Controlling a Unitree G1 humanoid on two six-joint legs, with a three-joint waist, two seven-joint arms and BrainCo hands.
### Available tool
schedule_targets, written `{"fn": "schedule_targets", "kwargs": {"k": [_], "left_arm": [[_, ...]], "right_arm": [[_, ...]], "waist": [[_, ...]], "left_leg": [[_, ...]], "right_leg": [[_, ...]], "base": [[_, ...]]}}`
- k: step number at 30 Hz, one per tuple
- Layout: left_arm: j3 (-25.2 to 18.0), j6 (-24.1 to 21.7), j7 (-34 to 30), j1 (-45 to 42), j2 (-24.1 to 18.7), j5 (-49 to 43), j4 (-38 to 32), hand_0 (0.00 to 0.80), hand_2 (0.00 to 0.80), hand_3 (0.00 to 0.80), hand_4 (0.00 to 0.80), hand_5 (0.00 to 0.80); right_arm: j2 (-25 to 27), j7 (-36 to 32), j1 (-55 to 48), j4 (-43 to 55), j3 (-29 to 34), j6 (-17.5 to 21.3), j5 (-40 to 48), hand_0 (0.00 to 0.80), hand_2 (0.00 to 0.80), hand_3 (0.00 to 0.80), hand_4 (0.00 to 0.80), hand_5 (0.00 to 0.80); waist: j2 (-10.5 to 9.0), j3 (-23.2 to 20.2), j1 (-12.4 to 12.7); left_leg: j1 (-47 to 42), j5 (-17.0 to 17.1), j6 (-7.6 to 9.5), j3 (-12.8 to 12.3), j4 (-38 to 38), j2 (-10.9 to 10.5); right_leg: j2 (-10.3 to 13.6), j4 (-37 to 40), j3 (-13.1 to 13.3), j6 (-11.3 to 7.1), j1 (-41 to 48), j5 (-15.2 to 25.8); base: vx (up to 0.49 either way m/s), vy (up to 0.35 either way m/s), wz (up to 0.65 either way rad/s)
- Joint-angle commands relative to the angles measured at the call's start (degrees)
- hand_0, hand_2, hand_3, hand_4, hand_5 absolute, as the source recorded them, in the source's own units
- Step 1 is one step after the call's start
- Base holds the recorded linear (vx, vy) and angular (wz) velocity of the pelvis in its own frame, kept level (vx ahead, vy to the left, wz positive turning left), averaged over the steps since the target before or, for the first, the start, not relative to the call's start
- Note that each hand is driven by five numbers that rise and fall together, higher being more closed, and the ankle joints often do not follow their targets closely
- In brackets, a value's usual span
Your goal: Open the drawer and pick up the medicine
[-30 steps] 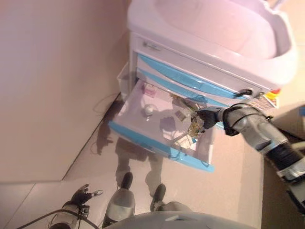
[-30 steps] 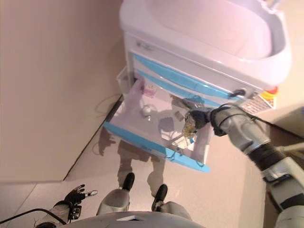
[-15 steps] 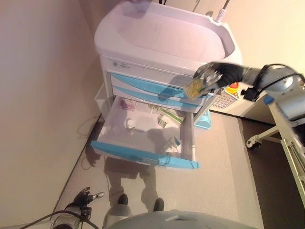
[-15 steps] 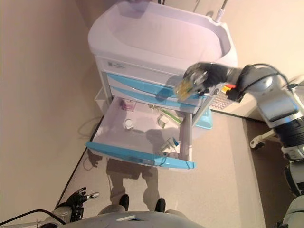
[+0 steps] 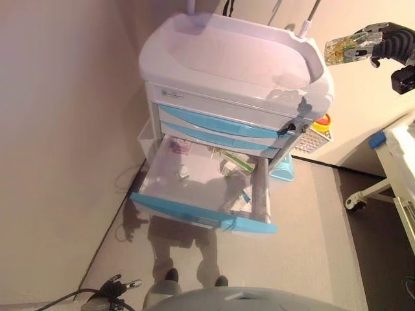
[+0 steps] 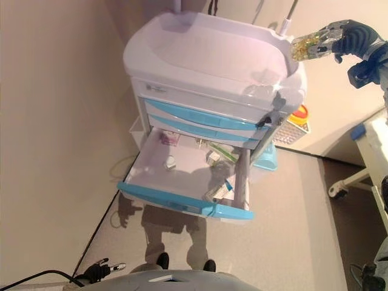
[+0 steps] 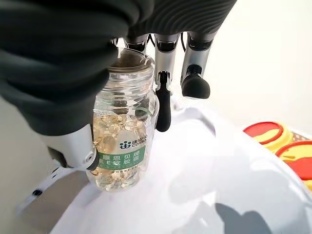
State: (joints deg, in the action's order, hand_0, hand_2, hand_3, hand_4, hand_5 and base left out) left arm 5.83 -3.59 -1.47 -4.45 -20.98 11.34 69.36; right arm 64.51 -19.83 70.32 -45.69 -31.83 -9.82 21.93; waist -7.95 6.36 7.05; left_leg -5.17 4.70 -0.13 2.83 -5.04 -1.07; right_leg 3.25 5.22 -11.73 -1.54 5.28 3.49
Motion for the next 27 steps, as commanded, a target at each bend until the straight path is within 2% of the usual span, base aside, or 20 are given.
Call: {"fn": "schedule_targets", "kwargs": {"k": [1,5,10,14,21,27], "left_arm": [[2.8,-0.9,0.4,0.9,-2.5,1.2,2.1,0.0,0.0,0.0,0.0,0.0],[3.7,-1.7,0.2,0.9,-2.6,1.3,1.6,0.0,0.0,0.0,0.0,0.0],[4.9,-2.1,0.5,0.5,-2.8,2.0,0.5,0.0,0.0,0.0,0.0,0.0],[5.3,-2.1,0.6,0.3,-3.3,2.3,0.1,0.0,0.0,0.0,0.0,0.0],[5.3,-2.1,0.7,-0.2,-4.4,2.5,-1.3,0.0,0.0,0.0,0.0,0.0],[5.4,-1.9,0.5,0.0,-5.3,3.3,-3.7,0.0,0.0,0.0,0.0,0.0]], "right_arm": [[1.9,3.7,12.0,-3.3,-3.7,1.7,0.2,0.8,0.8,0.8,0.8,0.8],[0.6,5.8,16.3,-8.2,-6.8,1.0,-3.7,0.8,0.8,0.8,0.8,0.8],[-0.8,8.5,20.8,-13.8,-11.8,0.7,-14.4,0.8,0.8,0.8,0.8,0.8],[-1.6,9.2,24.4,-16.4,-16.4,0.2,-19.4,0.8,0.8,0.8,0.8,0.8],[-3.1,6.9,28.2,-18.9,-23.9,-0.1,-30.3,0.8,0.8,0.8,0.8,0.8],[-4.4,3.3,29.2,-20.3,-27.8,-1.2,-37.5,0.8,0.8,0.8,0.8,0.8]], "waist": [[-1.12,-1.1,3.0],[-1.08,-0.5,4.4],[-1.43,0.3,6.2],[-1.84,1.1,7.4],[-2.3,2.9,9.3],[-2.13,5.0,10.5]], "left_leg": [[0.4,-5.8,0.7,2.3,0.0,-3.2],[0.5,-5.7,0.83,3.4,0.1,-3.6],[1.1,-5.5,1.05,4.8,0.2,-3.9],[1.7,-5.3,1.17,5.7,0.4,-3.9],[3.1,-4.7,1.4,7.1,0.5,-4.1],[4.6,-4.2,1.52,8.2,0.6,-4.2]], "right_leg": [[0.0,-4.9,-2.0,-2.78,1.1,-4.1],[0.2,-5.0,-2.9,-2.74,1.3,-4.2],[0.2,-5.1,-3.9,-2.75,1.2,-4.2],[0.2,-5.3,-4.5,-2.77,0.8,-4.2],[0.4,-5.7,-5.7,-2.83,-0.3,-4.2],[0.6,-6.0,-6.2,-2.82,-1.5,-4.1]], "base": [[0.025,0.008,0.11],[0.026,0.01,0.18],[0.03,0.003,0.14],[0.025,-0.005,0.17],[0.006,-0.001,0.13],[-0.018,-0.001,0.14]]}}
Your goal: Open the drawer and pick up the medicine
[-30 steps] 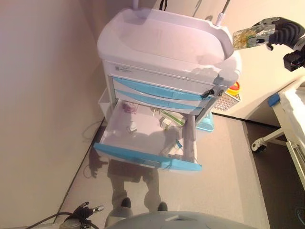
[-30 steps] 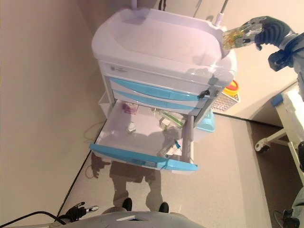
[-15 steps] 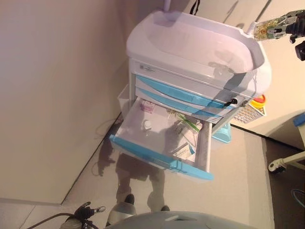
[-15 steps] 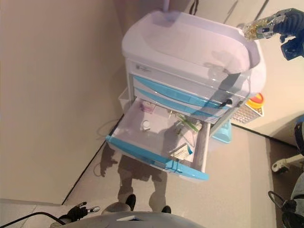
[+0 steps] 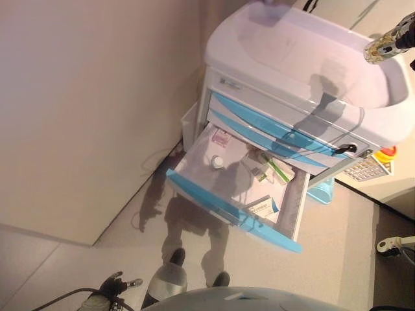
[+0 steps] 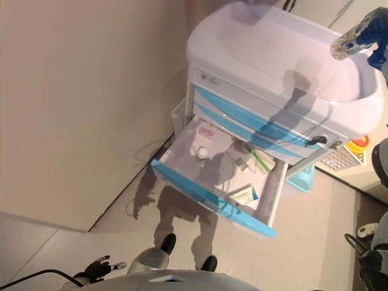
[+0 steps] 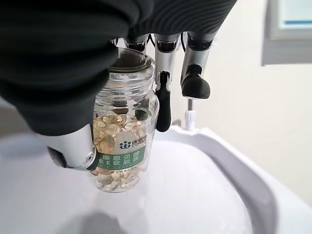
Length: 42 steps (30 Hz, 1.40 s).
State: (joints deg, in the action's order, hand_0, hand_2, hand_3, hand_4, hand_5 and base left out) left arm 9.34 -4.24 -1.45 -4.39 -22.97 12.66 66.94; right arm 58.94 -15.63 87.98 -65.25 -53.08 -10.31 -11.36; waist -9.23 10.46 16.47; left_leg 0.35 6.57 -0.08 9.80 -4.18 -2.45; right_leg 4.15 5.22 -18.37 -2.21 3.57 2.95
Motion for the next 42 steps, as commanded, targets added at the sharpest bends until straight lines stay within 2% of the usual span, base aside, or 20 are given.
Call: {"fn": "schedule_targets", "kwargs": {"k": [1,12,18,19,20,21,22,23,24,25,26,33,42], "left_arm": [[1.9,-1.2,0.4,-0.1,-3.4,2.1,-1.9,0.0,0.0,0.0,0.0,0.0],[3.0,-2.0,0.0,-0.2,-4.1,2.4,-5.3,0.0,0.0,0.0,0.0,0.0],[3.5,-2.1,-0.5,0.2,-4.6,2.6,-6.4,0.0,0.0,0.0,0.0,0.0],[3.5,-2.2,-0.5,0.3,-4.6,2.6,-6.3,0.0,0.0,0.0,0.0,0.0],[3.5,-2.1,-0.4,0.3,-4.5,2.4,-6.4,0.0,0.0,0.0,0.0,0.0],[3.5,-2.1,-0.4,0.3,-4.5,2.3,-6.4,0.0,0.0,0.0,0.0,0.0],[3.5,-2.0,-0.4,0.2,-4.4,2.2,-6.4,0.0,0.0,0.0,0.0,0.0],[3.5,-2.1,-0.4,0.0,-4.3,2.2,-6.4,0.0,0.0,0.0,0.0,0.0],[3.5,-2.1,-0.5,0.0,-4.3,2.2,-6.4,0.0,0.0,0.0,0.0,0.0],[3.5,-2.2,-0.4,-0.2,-4.2,2.2,-6.4,0.0,0.0,0.0,0.0,0.0],[3.5,-2.2,-0.5,-0.2,-4.2,2.1,-6.4,0.0,0.0,0.0,0.0,0.0],[3.2,-1.8,-1.0,0.0,-4.3,1.3,-6.3,0.0,0.0,0.0,0.0,0.0],[2.5,-1.1,-0.8,-0.4,-4.4,-0.2,-4.7,0.0,0.0,0.0,0.0,0.0]], "right_arm": [[1.0,-1.6,11.6,-0.8,-7.2,-0.4,-5.3,0.8,0.8,0.8,0.8,0.8],[-0.5,-3.5,8.5,-2.2,-7.4,0.8,-10.0,0.8,0.8,0.8,0.8,0.8],[-0.8,-3.8,6.9,-2.7,-7.1,1.4,-10.9,0.8,0.8,0.8,0.8,0.8],[-0.9,-4.0,6.4,-2.7,-6.8,1.5,-11.1,0.744,0.744,0.744,0.744,0.744],[-1.1,-4.1,6.0,-2.8,-6.4,1.8,-11.5,0.587,0.587,0.587,0.587,0.587],[-1.2,-4.1,5.8,-2.9,-6.3,2.0,-11.8,0.48,0.48,0.48,0.48,0.48],[-1.2,-4.0,5.4,-3.0,-6.2,2.6,-11.9,0.496,0.496,0.496,0.496,0.496],[-1.2,-3.7,4.9,-3.0,-5.8,2.8,-11.8,0.477,0.477,0.477,0.477,0.477],[-1.2,-3.5,4.7,-2.9,-5.6,3.1,-12.0,0.405,0.405,0.405,0.405,0.405],[-1.2,-3.1,4.2,-2.8,-5.2,3.3,-12.5,0.075,0.075,0.075,0.075,0.075],[-1.2,-2.8,3.9,-2.8,-4.9,3.5,-12.6,0.0,0.0,0.0,0.0,0.0],[-1.3,3.5,2.7,-1.9,-1.6,3.8,-5.8,0.0,0.0,0.0,0.0,0.0],[1.5,10.4,2.4,2.2,2.4,7.9,3.6,0.0,0.0,0.0,0.0,0.0]], "waist": [[-0.79,1.2,1.2],[0.09,3.7,2.8],[0.77,4.9,3.2],[0.87,5.1,3.2],[0.96,5.1,3.2],[1.0,5.0,3.2],[1.1,4.9,3.2],[1.18,4.8,3.1],[1.23,4.8,3.1],[1.35,4.7,3.1],[1.37,4.6,3.1],[1.4,4.4,2.7],[0.86,2.1,0.5]], "left_leg": [[-0.7,-5.9,1.48,1.5,-0.3,-2.9],[1.4,-4.9,1.37,2.6,-0.4,-2.9],[2.2,-4.4,1.15,2.3,-0.5,-2.7],[2.2,-4.4,1.09,2.1,-0.5,-2.6],[2.1,-4.4,1.04,2.1,-0.5,-2.5],[2.0,-4.3,1.01,2.1,-0.6,-2.5],[1.9,-4.3,0.98,2.0,-0.7,-2.5],[1.8,-4.3,0.94,1.9,-0.7,-2.5],[1.7,-4.3,0.92,1.8,-0.7,-2.5],[1.7,-4.3,0.88,1.6,-0.7,-2.4],[1.6,-4.3,0.87,1.6,-0.7,-2.4],[1.3,-4.4,0.86,1.0,-0.7,-2.2],[-1.1,-5.7,1.1,-1.2,-0.6,-1.7]], "right_leg": [[-0.3,-6.1,0.4,-2.14,0.0,-3.6],[0.0,-6.2,-0.7,-2.11,-1.6,-3.4],[0.2,-6.4,-1.3,-2.11,-2.2,-3.4],[0.2,-6.3,-1.4,-2.12,-2.2,-3.4],[0.2,-6.3,-1.6,-2.14,-2.1,-3.4],[0.2,-6.2,-1.7,-2.15,-2.0,-3.4],[0.3,-6.2,-1.8,-2.17,-1.9,-3.4],[0.3,-6.2,-1.9,-2.19,-1.8,-3.4],[0.3,-6.2,-1.9,-2.19,-1.7,-3.4],[0.4,-6.1,-1.9,-2.18,-1.7,-3.4],[0.4,-6.1,-2.0,-2.2,-1.6,-3.4],[0.4,-5.9,-2.1,-2.47,-1.3,-3.1],[0.5,-6.2,-1.0,-3.03,0.1,-3.1]], "base": [[-0.013,-0.001,0.07],[-0.013,-0.004,0.09],[-0.031,-0.009,0.03],[0.0,0.0,0.0],[0.0,0.0,0.0],[0.0,0.0,0.0],[0.0,0.0,0.0],[0.0,0.0,0.0],[0.0,0.0,0.0],[0.0,0.0,0.0],[0.0,0.0,0.0],[0.0,0.0,0.0],[0.004,-0.009,-0.03]]}}
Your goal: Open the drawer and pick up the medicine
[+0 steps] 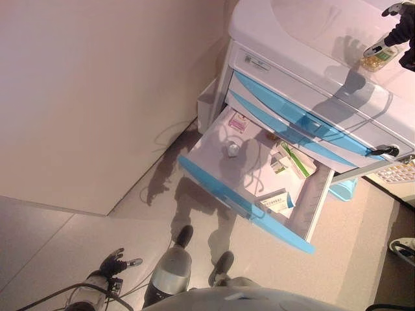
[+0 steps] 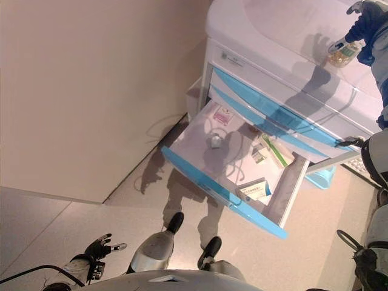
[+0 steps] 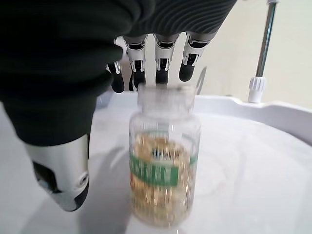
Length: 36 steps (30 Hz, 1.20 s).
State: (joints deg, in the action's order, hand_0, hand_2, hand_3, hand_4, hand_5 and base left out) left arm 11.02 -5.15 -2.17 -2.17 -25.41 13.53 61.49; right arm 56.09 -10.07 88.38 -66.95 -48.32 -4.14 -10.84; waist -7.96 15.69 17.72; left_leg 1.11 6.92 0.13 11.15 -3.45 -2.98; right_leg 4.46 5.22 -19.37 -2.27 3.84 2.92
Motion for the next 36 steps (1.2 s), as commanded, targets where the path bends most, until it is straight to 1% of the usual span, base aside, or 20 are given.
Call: {"fn": "schedule_targets", "kwargs": {"k": [1,5,6,10,14,17,20,21,23,25,26,27,28,29,30,32,33,34,35,36], "left_arm": [[0.8,-0.1,-0.1,-2.6,-1.9,-1.2,0.7,0.0,0.0,0.0,0.0,0.0],[0.8,0.1,0.1,-3.1,-1.5,-1.8,1.1,0.0,0.0,0.0,0.0,0.0],[0.8,0.1,0.1,-3.1,-1.5,-1.8,1.1,0.0,0.0,0.0,0.0,0.0],[0.9,0.6,-0.2,-3.1,-1.3,-2.5,1.6,0.0,0.0,0.0,0.0,0.0],[1.1,0.7,-0.1,-2.6,-0.9,-2.7,2.8,0.0,0.0,0.0,0.0,0.0],[1.1,0.9,-0.4,-2.3,-0.6,-3.3,3.7,0.0,0.0,0.0,0.0,0.0],[1.5,1.2,-0.7,-1.8,0.0,-4.3,4.8,0.0,0.0,0.0,0.0,0.0],[1.8,1.2,-0.8,-1.5,0.3,-4.6,5.1,0.0,0.0,0.0,0.0,0.0],[2.4,1.6,-1.2,-1.0,0.9,-5.3,5.5,0.0,0.0,0.0,0.0,0.0],[3.2,1.7,-1.4,-0.5,1.7,-6.0,5.6,0.0,0.0,0.0,0.0,0.0],[3.7,2.0,-1.5,-0.1,2.4,-6.0,5.6,0.0,0.0,0.0,0.0,0.0],[3.9,2.1,-1.7,0.0,2.3,-6.5,5.6,0.0,0.0,0.0,0.0,0.0],[4.7,2.5,-1.9,0.9,3.3,-6.5,5.6,0.0,0.0,0.0,0.0,0.0],[5.0,2.6,-1.9,1.1,3.2,-6.5,5.6,0.0,0.0,0.0,0.0,0.0],[5.2,3.1,-2.1,1.9,3.9,-6.7,5.6,0.0,0.0,0.0,0.0,0.0],[5.8,3.2,-2.3,2.4,4.1,-7.0,5.7,0.0,0.0,0.0,0.0,0.0],[6.6,2.9,-2.2,3.4,5.2,-7.3,5.8,0.0,0.0,0.0,0.0,0.0],[7.4,2.6,-2.5,3.7,5.6,-7.7,5.8,0.0,0.0,0.0,0.0,0.0],[7.9,2.3,-2.3,3.7,5.8,-7.8,5.8,0.0,0.0,0.0,0.0,0.0],[8.5,1.9,-2.0,3.7,6.2,-7.9,5.2,0.0,0.0,0.0,0.0,0.0]], "right_arm": [[4.5,5.1,2.1,4.1,-2.2,2.1,3.4,0.0,0.0,0.0,0.0,0.0],[6.3,7.0,1.0,8.0,0.4,3.7,10.9,0.0,0.0,0.0,0.0,0.0],[6.3,7.0,0.9,8.1,0.5,3.7,10.9,0.0,0.0,0.0,0.0,0.0],[7.8,9.7,-1.9,13.3,4.9,5.8,17.6,0.0,0.0,0.0,0.0,0.0],[9.0,13.0,-3.7,16.5,8.4,6.6,25.0,0.0,0.0,0.0,0.0,0.0],[10.4,16.4,-6.0,18.7,13.1,6.4,28.7,0.0,0.0,0.0,0.0,0.0],[11.2,21.8,-8.7,20.2,18.0,6.3,33.6,0.0,0.0,0.0,0.0,0.0],[11.2,24.0,-10.3,20.9,20.3,6.9,36.3,0.0,0.0,0.0,0.0,0.0],[10.2,27.4,-15.0,22.4,26.1,8.4,38.0,0.0,0.0,0.0,0.0,0.0],[8.1,30.6,-21.1,24.2,32.7,10.4,39.7,0.0,0.0,0.0,0.0,0.0],[5.9,31.9,-26.2,26.2,37.0,12.2,41.0,0.0,0.0,0.0,0.0,0.0],[5.1,32.5,-28.6,27.3,39.0,12.3,41.4,0.0,0.0,0.0,0.0,0.0],[1.3,33.6,-34.4,29.2,43.5,13.4,42.8,0.0,0.0,0.0,0.0,0.0],[-0.4,33.7,-37.8,30.6,45.9,13.8,42.5,0.0,0.0,0.0,0.0,0.0],[-3.9,33.8,-42.9,31.8,48.6,15.3,40.6,0.0,0.0,0.0,0.0,0.0],[-6.8,34.5,-47.3,32.9,50.7,16.2,38.8,0.0,0.0,0.0,0.0,0.0],[-13.3,35.4,-56.3,34.6,52.3,19.1,33.5,0.0,0.0,0.0,0.0,0.0],[-16.6,36.1,-61.1,35.1,52.1,19.1,31.0,0.0,0.0,0.0,0.0,0.0],[-17.9,36.3,-63.1,35.3,51.9,19.4,29.6,0.0,0.0,0.0,0.0,0.0],[-19.9,36.9,-66.7,35.4,51.3,20.8,28.1,0.0,0.0,0.0,0.0,0.0]], "waist": [[-0.4,-3.3,-0.9],[-0.36,-4.6,-2.1],[-0.39,-4.6,-2.1],[0.04,-6.0,-3.9],[0.2,-7.2,-5.6],[0.45,-8.1,-6.9],[0.72,-8.8,-8.1],[0.99,-9.0,-8.7],[1.49,-9.3,-9.5],[2.29,-9.5,-10.3],[2.96,-9.5,-11.2],[2.9,-9.6,-11.2],[3.82,-9.5,-12.6],[3.75,-9.6,-12.7],[4.3,-9.4,-13.7],[4.46,-9.4,-14.3],[5.15,-9.0,-16.1],[5.47,-8.8,-17.2],[5.57,-8.7,-17.5],[5.84,-8.4,-18.3]], "left_leg": [[-2.0,-6.1,0.89,-2.6,-1.4,-1.2],[-3.2,-6.7,0.98,-3.6,-1.4,-1.1],[-3.2,-6.7,0.98,-3.6,-1.4,-1.1],[-4.5,-7.3,1.06,-5.0,-1.4,-0.9],[-4.9,-7.6,0.83,-6.2,-1.5,-0.6],[-5.2,-8.0,0.62,-7.4,-1.5,-0.3],[-5.4,-8.5,0.49,-8.7,-1.5,-0.2],[-5.6,-8.7,0.49,-9.1,-1.5,-0.2],[-6.0,-9.1,0.56,-9.9,-1.5,-0.1],[-6.4,-9.6,0.71,-10.5,-1.3,-0.1],[-6.5,-9.8,0.76,-11.1,-1.3,0.0],[-6.6,-9.9,0.78,-11.4,-1.3,0.0],[-6.8,-10.0,0.84,-12.1,-1.3,0.2],[-6.8,-10.2,0.85,-12.4,-1.3,0.3],[-6.9,-10.3,0.89,-13.0,-1.2,0.4],[-6.9,-10.4,0.94,-13.6,-1.2,0.5],[-7.1,-10.5,1.03,-14.9,-1.3,0.9],[-7.2,-10.6,1.13,-15.8,-1.4,1.1],[-7.2,-10.7,1.19,-16.2,-1.3,1.2],[-7.2,-10.8,1.34,-16.8,-1.2,1.3]], "right_leg": [[0.2,-6.2,0.1,-3.01,-0.1,-3.1],[0.2,-6.3,1.0,-3.22,0.5,-3.1],[0.2,-6.3,1.1,-3.22,0.5,-3.1],[0.1,-6.2,2.5,-3.3,1.1,-3.2],[-0.3,-5.6,3.8,-3.29,1.3,-3.1],[-0.5,-5.3,4.7,-3.31,1.3,-3.0],[-0.7,-4.9,5.6,-3.36,1.2,-3.0],[-0.7,-4.8,6.0,-3.38,1.1,-3.0],[-0.7,-4.8,6.7,-3.43,1.0,-3.0],[-0.6,-4.7,7.4,-3.5,0.9,-3.0],[-0.6,-4.6,8.0,-3.47,0.8,-3.0],[-0.6,-4.6,8.3,-3.45,0.8,-3.1],[-0.6,-4.6,9.0,-3.43,0.6,-3.0],[-0.6,-4.6,9.3,-3.42,0.5,-3.0],[-0.6,-4.7,9.9,-3.41,0.2,-3.0],[-0.6,-4.8,10.5,-3.41,0.0,-3.0],[-0.7,-5.1,11.4,-3.4,-0.4,-3.0],[-0.7,-5.3,11.9,-3.4,-0.9,-3.0],[-0.8,-5.5,12.2,-3.4,-1.1,-3.0],[-0.8,-5.7,12.8,-3.36,-1.4,-3.0]], "base": [[0.015,-0.005,-0.07],[0.011,-0.009,-0.17],[-0.004,-0.013,-0.16],[-0.017,-0.017,-0.23],[-0.039,-0.025,-0.17],[-0.066,-0.034,-0.19],[-0.075,-0.03,-0.18],[-0.067,-0.02,-0.18],[-0.06,-0.01,-0.23],[-0.059,0.001,-0.19],[-0.048,0.009,-0.27],[-0.054,0.018,-0.3],[-0.04,0.011,-0.28],[-0.046,0.018,-0.31],[-0.028,0.014,-0.41],[-0.026,0.015,-0.37],[-0.017,0.019,-0.32],[-0.009,0.017,-0.32],[-0.001,0.008,-0.39],[-0.012,0.003,-0.44]]}}
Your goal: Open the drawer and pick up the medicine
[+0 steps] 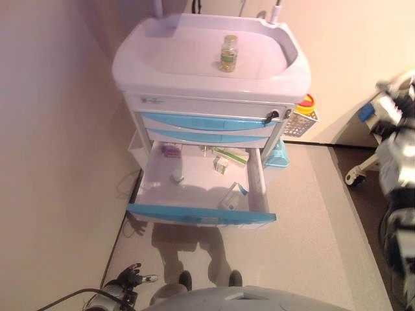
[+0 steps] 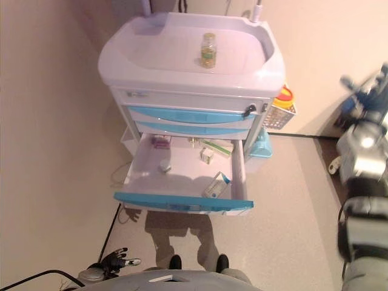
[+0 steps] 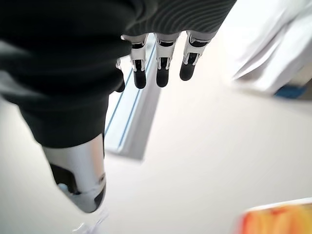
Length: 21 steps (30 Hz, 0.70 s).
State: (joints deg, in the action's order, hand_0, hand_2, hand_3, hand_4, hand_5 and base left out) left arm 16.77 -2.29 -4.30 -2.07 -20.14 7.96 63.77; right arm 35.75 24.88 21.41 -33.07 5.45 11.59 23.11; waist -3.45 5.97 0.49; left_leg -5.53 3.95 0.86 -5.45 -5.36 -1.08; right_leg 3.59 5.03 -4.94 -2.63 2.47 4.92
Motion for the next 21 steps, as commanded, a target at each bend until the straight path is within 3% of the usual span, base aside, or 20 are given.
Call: {"fn": "schedule_targets", "kwargs": {"k": [1,7,12,21], "left_arm": [[3.3,-1.2,-0.3,3.7,1.2,-2.7,2.3,0.0,0.0,0.0,0.0,0.0],[6.3,-1.9,-2.4,4.8,1.7,-3.9,-1.1,0.0,0.0,0.0,0.0,0.0],[9.5,-0.8,-6.6,7.2,1.2,-1.6,-4.9,0.0,0.0,0.0,0.0,0.0],[11.6,-1.2,-7.4,12.9,-0.7,2.9,-14.2,0.0,0.0,0.0,0.0,0.0]], "right_arm": [[-1.2,1.8,-3.2,1.7,-2.8,5.5,-8.2,0.0,0.0,0.0,0.0,0.0],[-7.4,0.5,-13.2,-3.5,-6.6,5.8,-12.8,0.0,0.0,0.0,0.0,0.0],[-12.8,-1.7,-18.3,-12.6,-10.5,6.3,-14.5,0.0,0.0,0.0,0.0,0.0],[-13.4,-8.7,-17.0,-17.2,-18.8,5.8,-17.3,0.0,0.0,0.0,0.0,0.0]], "waist": [[1.58,1.7,-1.8],[2.96,4.1,-4.6],[4.14,8.9,-6.9],[4.64,17.6,-7.8]], "left_leg": [[-0.4,-7.9,0.71,-0.8,0.8,-0.4],[0.7,-8.0,1.26,-2.6,1.5,-0.3],[3.5,-7.7,1.79,-3.3,2.9,-0.3],[11.1,-7.0,2.01,-4.2,8.1,-0.5]], "right_leg": [[0.1,-5.8,-1.2,-2.98,-0.5,-5.0],[-0.2,-8.1,0.4,-2.75,-3.3,-5.4],[-0.4,-10.8,1.3,-2.43,-7.0,-5.8],[-1.0,-14.9,1.9,-1.11,-13.5,-6.1]], "base": [[-0.018,0.004,-0.44],[-0.022,0.023,-0.28],[-0.077,0.023,-0.16],[-0.106,0.02,-0.11]]}}
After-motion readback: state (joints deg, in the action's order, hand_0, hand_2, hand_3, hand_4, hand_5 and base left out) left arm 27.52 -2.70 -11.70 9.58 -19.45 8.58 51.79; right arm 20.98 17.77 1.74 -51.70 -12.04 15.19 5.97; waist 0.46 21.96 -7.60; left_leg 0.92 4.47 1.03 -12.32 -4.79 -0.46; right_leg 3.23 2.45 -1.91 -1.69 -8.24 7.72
